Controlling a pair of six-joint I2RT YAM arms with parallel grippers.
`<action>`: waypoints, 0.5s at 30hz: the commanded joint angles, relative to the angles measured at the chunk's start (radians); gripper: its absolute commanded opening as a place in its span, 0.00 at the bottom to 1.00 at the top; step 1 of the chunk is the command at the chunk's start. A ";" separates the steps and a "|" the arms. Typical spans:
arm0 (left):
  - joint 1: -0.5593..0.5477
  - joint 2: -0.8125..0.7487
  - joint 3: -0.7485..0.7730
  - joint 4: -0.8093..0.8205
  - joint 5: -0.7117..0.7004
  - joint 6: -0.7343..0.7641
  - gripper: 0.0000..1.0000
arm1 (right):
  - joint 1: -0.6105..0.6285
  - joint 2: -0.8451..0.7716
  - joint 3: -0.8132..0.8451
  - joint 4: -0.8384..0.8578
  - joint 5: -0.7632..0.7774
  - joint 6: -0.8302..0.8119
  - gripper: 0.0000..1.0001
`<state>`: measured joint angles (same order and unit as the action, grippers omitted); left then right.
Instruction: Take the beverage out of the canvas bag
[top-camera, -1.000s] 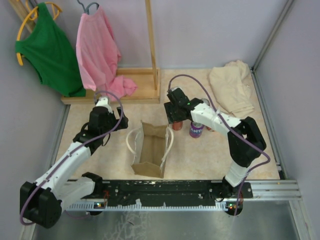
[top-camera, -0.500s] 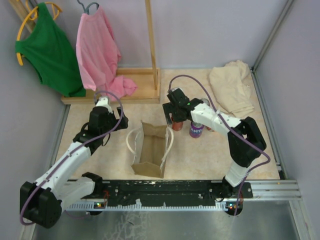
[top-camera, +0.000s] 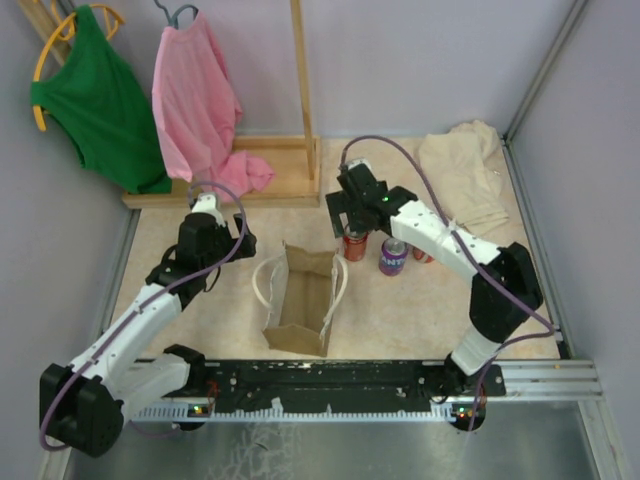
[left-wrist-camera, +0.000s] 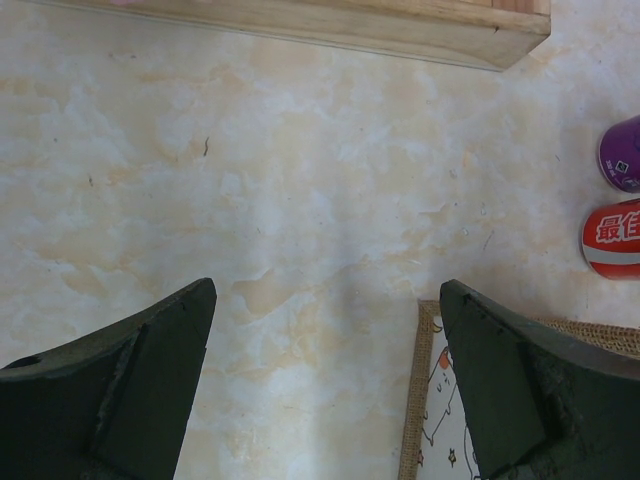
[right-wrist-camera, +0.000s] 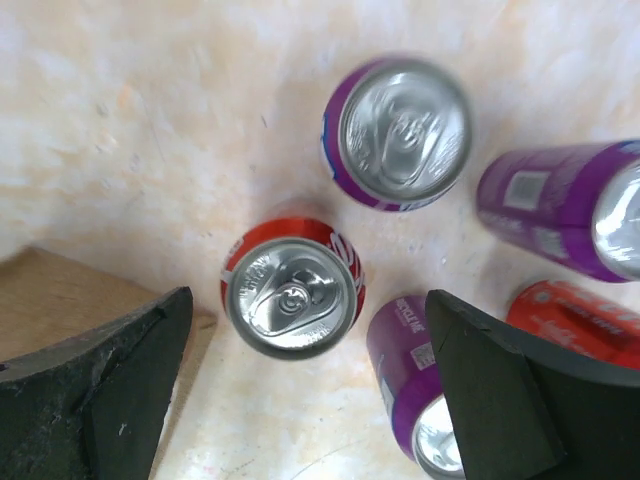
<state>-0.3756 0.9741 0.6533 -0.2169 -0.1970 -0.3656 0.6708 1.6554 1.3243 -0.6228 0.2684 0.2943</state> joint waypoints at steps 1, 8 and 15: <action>-0.003 -0.031 0.045 0.022 -0.011 0.023 1.00 | -0.004 -0.132 0.129 -0.021 0.079 -0.033 0.99; -0.004 -0.047 0.100 0.015 -0.107 0.030 1.00 | -0.011 -0.289 0.139 -0.004 0.269 -0.065 0.99; -0.002 -0.059 0.135 -0.038 -0.194 0.018 1.00 | -0.124 -0.548 -0.036 0.145 0.458 -0.078 0.99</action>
<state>-0.3756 0.9382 0.7521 -0.2241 -0.3241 -0.3508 0.6170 1.2541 1.3708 -0.5850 0.5583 0.2359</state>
